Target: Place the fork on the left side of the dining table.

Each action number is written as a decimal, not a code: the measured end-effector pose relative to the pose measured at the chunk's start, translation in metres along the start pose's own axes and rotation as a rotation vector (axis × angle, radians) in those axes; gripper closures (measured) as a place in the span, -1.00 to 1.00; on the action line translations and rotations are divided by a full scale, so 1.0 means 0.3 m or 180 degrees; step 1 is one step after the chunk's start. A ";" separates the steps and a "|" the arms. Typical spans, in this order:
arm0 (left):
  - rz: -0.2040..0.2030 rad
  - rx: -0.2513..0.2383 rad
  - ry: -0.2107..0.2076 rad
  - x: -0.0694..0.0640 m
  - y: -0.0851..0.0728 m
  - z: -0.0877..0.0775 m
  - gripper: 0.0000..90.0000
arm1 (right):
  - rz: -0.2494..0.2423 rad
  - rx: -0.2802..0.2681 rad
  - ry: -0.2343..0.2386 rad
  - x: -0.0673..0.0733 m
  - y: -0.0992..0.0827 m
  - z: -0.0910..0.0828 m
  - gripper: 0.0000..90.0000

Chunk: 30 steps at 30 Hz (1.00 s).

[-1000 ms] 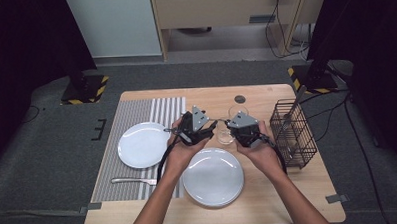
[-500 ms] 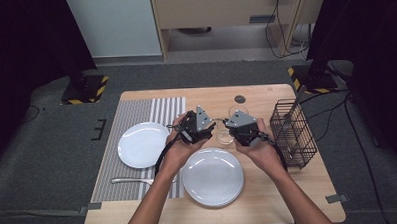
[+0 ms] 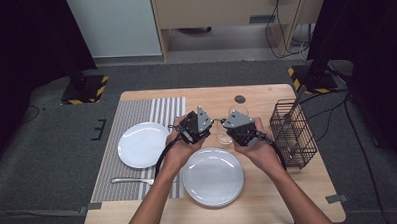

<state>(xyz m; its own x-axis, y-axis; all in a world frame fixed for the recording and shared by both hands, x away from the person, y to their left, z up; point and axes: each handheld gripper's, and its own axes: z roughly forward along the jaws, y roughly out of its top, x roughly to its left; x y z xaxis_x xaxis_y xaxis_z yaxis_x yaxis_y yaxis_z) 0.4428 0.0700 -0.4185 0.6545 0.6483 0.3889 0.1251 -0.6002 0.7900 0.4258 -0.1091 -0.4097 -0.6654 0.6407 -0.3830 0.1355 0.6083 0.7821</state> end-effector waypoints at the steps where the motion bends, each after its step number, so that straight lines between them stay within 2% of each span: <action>1: 0.0012 0.0004 -0.0005 0.000 -0.001 0.001 0.32 | -0.0014 0.0005 0.0000 0.001 -0.001 0.000 0.95; 9: 0.0051 0.0048 -0.0050 -0.003 -0.007 0.011 0.42 | -0.0026 0.0019 0.0008 0.001 -0.003 0.002 0.94; 16: 0.0164 0.0113 -0.0056 -0.015 -0.008 0.016 0.57 | -0.0046 -0.0009 0.0007 0.002 -0.001 0.002 0.93; 30: 0.0165 0.0159 -0.0087 -0.025 -0.015 0.017 0.74 | -0.0075 -0.0073 -0.0051 0.010 0.001 0.013 0.79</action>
<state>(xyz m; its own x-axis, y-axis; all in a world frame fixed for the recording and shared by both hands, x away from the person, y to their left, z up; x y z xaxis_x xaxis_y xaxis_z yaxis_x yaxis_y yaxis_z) 0.4412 0.0656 -0.4273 0.6812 0.6030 0.4151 0.1271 -0.6558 0.7441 0.4267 -0.1051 -0.4125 -0.6564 0.6338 -0.4091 0.1030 0.6125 0.7837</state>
